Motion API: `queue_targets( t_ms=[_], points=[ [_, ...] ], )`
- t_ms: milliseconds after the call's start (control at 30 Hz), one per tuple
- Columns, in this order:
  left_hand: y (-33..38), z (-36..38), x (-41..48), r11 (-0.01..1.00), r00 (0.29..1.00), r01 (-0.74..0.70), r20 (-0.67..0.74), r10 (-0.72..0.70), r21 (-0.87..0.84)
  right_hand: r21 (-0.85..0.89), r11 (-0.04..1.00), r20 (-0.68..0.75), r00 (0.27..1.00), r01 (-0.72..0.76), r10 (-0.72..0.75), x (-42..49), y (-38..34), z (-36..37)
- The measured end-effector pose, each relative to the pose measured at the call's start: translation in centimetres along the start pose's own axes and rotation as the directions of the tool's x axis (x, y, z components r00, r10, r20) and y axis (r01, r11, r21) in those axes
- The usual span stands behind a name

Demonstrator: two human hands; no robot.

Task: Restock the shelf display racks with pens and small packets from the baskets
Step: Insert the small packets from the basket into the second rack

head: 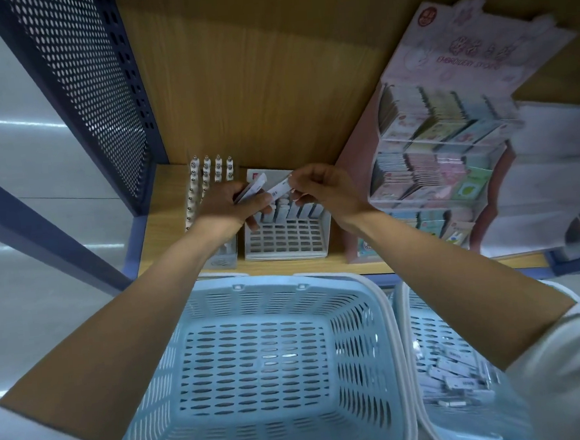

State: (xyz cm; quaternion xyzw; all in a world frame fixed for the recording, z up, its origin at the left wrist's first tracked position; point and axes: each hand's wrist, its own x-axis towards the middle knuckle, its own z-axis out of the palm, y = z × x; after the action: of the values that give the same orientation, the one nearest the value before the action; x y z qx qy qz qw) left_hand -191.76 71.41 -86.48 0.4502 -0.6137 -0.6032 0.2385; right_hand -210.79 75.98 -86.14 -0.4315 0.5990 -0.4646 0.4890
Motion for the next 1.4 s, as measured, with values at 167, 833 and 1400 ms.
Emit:
queue_targets(
  t_ms=[167, 833, 1400],
  points=[
    [0.7, 0.7, 0.1, 1.0, 0.999, -0.001, 0.04, 0.002, -0.027, 0.035, 0.999, 0.026, 0.999, 0.024, -0.025, -0.6, -0.4, -1.2],
    [0.6, 1.7, 0.6, 0.99, 0.99, 0.138, 0.018, -0.138, 0.022, -0.502, 0.864, -0.181, 0.974, 0.027, -0.136, -0.9, 2.7, -4.6],
    [-0.8, 0.1, 0.9, 0.981, 0.99, 0.088, 0.122, -0.067, -0.173, -0.856, 0.47, 0.069, 0.95, 0.214, -0.306, 1.6, 4.7, -2.4]
  ],
)
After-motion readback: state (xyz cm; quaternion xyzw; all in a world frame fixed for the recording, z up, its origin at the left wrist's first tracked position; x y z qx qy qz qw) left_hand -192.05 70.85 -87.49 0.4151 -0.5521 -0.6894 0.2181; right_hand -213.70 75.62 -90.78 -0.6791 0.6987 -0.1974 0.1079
